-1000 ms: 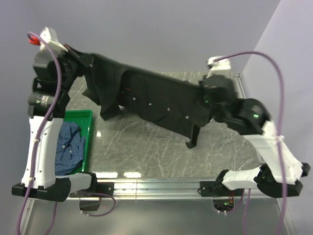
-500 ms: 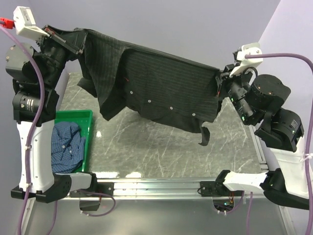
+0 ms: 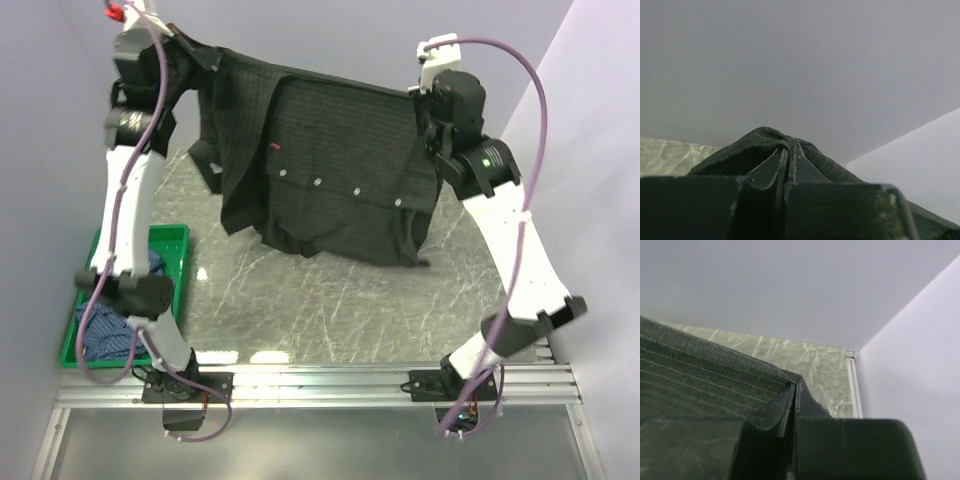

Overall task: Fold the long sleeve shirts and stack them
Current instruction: Flatten the shirt out

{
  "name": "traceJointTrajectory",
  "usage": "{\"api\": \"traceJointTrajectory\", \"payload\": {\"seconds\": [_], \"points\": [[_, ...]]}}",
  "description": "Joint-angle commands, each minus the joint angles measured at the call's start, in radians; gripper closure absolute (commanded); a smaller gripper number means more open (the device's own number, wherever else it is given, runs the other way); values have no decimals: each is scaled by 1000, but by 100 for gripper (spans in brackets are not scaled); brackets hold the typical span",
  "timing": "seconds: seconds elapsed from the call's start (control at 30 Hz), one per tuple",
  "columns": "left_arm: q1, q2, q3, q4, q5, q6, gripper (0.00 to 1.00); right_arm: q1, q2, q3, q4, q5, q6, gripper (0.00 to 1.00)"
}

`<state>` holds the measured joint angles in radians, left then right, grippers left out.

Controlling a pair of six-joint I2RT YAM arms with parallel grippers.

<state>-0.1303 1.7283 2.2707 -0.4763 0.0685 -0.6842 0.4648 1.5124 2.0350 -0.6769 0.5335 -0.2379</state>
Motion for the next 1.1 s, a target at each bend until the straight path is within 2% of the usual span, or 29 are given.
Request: {"api": "traceJointTrajectory", "payload": {"seconds": [0.0, 0.13, 0.23, 0.27, 0.33, 0.37, 0.43, 0.47, 0.5, 0.57, 0.67, 0.83, 0.9, 1.07], "points": [[44, 54, 131, 85, -1, -31, 100, -58, -21, 128, 100, 128, -26, 100], [51, 16, 75, 168, 76, -38, 100, -58, -75, 67, 160, 135, -41, 100], [51, -91, -98, 214, 79, -23, 100, -58, -171, -88, 168, 42, -29, 100], [51, -161, -229, 223, 58, -20, 100, -58, -219, -135, 165, 1, -18, 100], [52, -232, -372, 232, 25, -18, 100, -55, -265, -295, 137, -35, 34, 100], [51, -299, -517, 228, 8, -21, 100, -54, -305, -356, 128, -71, 78, 100], [51, -363, -667, 210, -16, -46, 100, -51, -348, -559, 114, -96, 133, 100], [51, -393, -820, 202, -19, -57, 100, -32, -381, -623, 111, -99, 164, 100], [51, -454, -897, 196, -18, -67, 100, -23, -400, -739, 91, -101, 236, 100], [51, -551, -1105, 171, -9, -97, 100, -8, -440, -833, 57, -142, 413, 100], [51, -688, -1305, 108, -32, -109, 100, -2, -465, -965, -45, -266, 555, 100], [51, -846, -1447, -63, -65, -98, 99, 116, -546, -1216, -89, -410, 736, 100], [51, -897, -1508, -103, -47, -104, 95, 165, -566, -1294, -92, -446, 801, 100], [51, -983, -1583, -166, -65, -121, 92, 264, -551, -1362, -102, -446, 913, 100]]}}
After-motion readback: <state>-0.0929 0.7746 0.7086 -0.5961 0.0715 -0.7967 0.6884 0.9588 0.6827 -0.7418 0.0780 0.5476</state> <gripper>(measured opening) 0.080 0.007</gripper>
